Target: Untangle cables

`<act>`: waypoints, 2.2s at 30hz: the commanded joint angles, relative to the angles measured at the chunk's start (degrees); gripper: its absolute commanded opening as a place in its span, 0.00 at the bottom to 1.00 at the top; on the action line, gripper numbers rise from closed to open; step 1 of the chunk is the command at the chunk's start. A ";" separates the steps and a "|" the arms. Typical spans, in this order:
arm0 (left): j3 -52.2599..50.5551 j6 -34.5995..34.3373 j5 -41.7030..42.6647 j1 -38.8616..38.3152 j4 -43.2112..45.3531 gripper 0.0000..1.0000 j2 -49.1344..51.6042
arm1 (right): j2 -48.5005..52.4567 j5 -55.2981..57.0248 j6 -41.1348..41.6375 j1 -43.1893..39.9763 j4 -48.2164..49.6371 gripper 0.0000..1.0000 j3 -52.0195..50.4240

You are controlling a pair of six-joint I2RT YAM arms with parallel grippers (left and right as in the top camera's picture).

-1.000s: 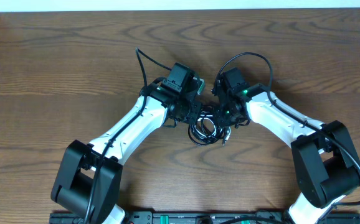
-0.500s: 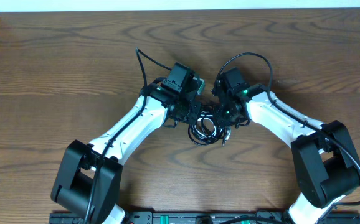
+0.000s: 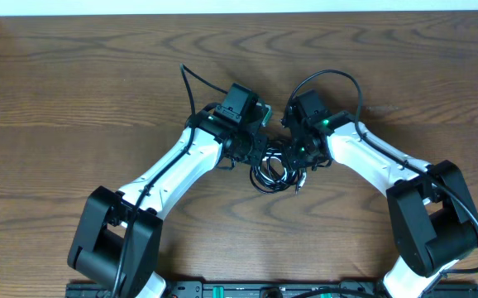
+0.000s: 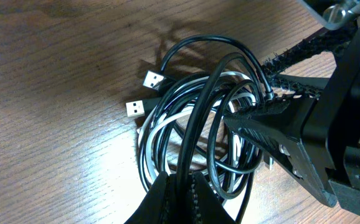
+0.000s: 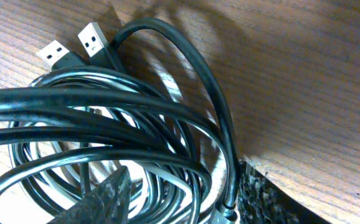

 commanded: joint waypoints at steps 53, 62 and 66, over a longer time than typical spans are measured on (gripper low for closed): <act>0.20 0.55 -6.62 0.15 -1.42 0.08 -0.42 | -0.02 12.02 7.04 3.08 0.68 0.01 -0.46; 0.20 0.52 -9.77 0.15 -3.48 0.08 -0.42 | -9.33 14.01 7.76 -3.26 -2.89 0.01 -0.20; 0.20 0.52 -13.79 0.15 -4.63 0.08 -0.42 | -15.76 16.35 8.02 -7.28 -4.83 0.01 -0.20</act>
